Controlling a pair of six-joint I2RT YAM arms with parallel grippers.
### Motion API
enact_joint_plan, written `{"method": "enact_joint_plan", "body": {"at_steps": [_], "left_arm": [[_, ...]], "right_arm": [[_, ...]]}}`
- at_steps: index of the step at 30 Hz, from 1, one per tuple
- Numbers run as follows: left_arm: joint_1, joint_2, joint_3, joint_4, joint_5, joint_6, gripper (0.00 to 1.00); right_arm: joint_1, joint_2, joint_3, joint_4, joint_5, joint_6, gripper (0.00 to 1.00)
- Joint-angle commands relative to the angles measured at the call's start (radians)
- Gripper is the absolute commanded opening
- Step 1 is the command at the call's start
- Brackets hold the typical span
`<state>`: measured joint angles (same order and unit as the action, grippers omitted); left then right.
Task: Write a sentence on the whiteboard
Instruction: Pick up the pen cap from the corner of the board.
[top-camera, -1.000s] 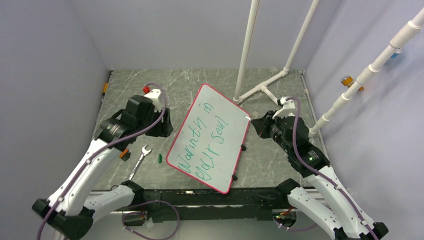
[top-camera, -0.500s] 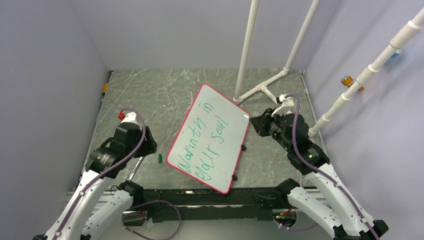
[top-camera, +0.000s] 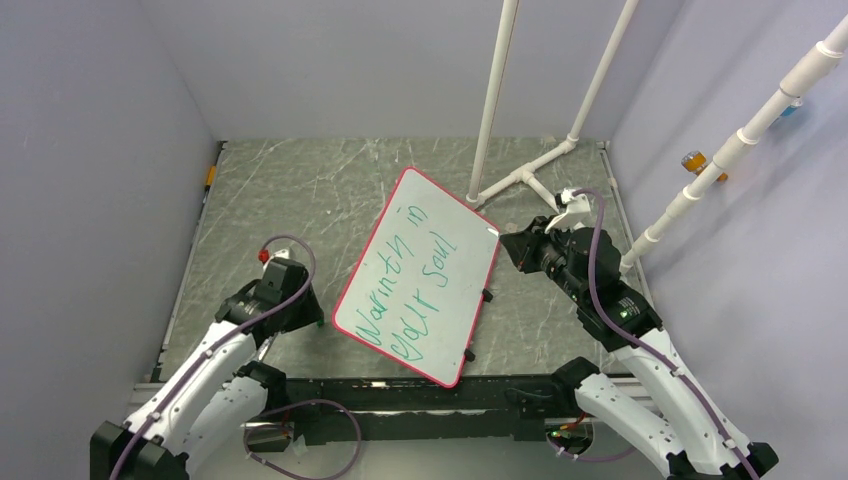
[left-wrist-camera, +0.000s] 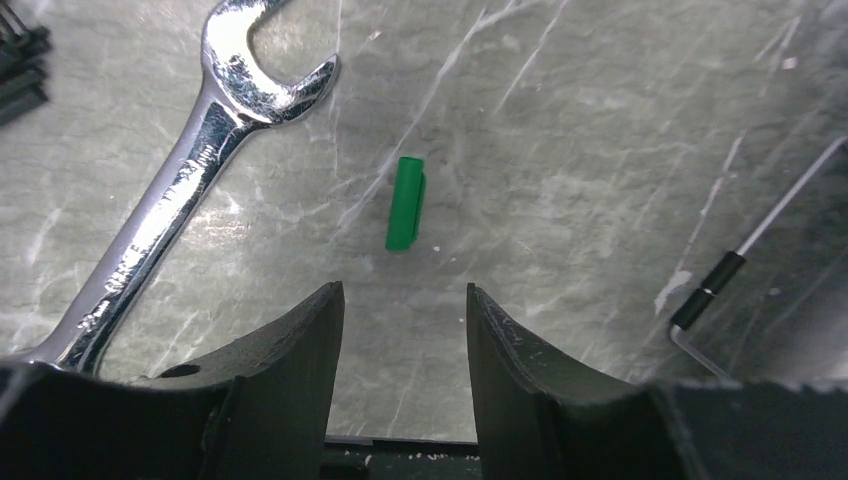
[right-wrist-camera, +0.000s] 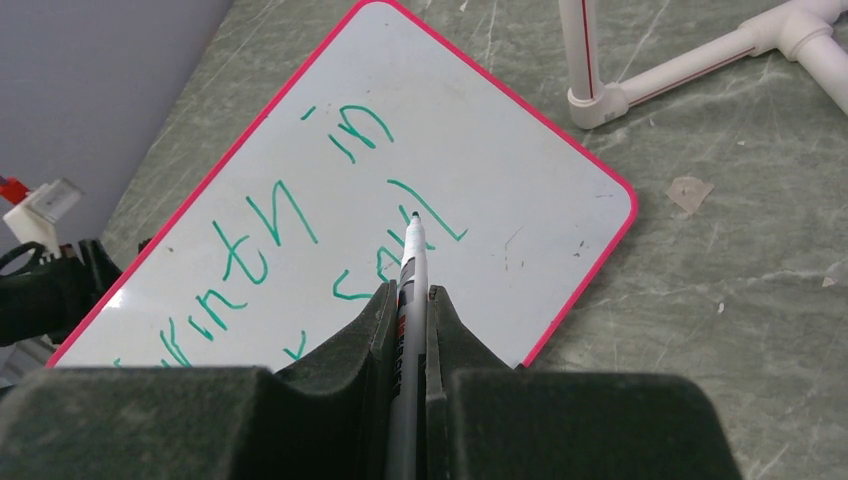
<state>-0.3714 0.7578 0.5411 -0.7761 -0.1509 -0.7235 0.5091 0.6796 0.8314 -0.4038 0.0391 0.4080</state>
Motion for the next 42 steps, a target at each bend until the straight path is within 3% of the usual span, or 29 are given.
{"method": "enact_joint_plan", "body": {"at_steps": [1,20,24,30,42], "left_arm": [[0.004,0.054,-0.025,0.120,0.016,-0.015,0.51],[0.006,0.285,-0.093,0.298,0.021,-0.001,0.46],[0.007,0.377,-0.094,0.334,0.025,0.002,0.37],[0.007,0.415,-0.086,0.354,0.042,0.012,0.02],[0.005,0.180,0.106,0.097,-0.023,0.113,0.00]], "right_arm": [[-0.001,-0.006,0.039,0.017,-0.012,-0.012,0.00],[-0.002,0.015,0.015,0.050,-0.027,-0.008,0.00],[-0.002,0.021,0.012,0.054,-0.027,-0.012,0.00],[-0.003,0.028,0.013,0.054,-0.022,-0.018,0.00],[-0.003,0.065,0.079,0.053,-0.091,-0.036,0.00]]}}
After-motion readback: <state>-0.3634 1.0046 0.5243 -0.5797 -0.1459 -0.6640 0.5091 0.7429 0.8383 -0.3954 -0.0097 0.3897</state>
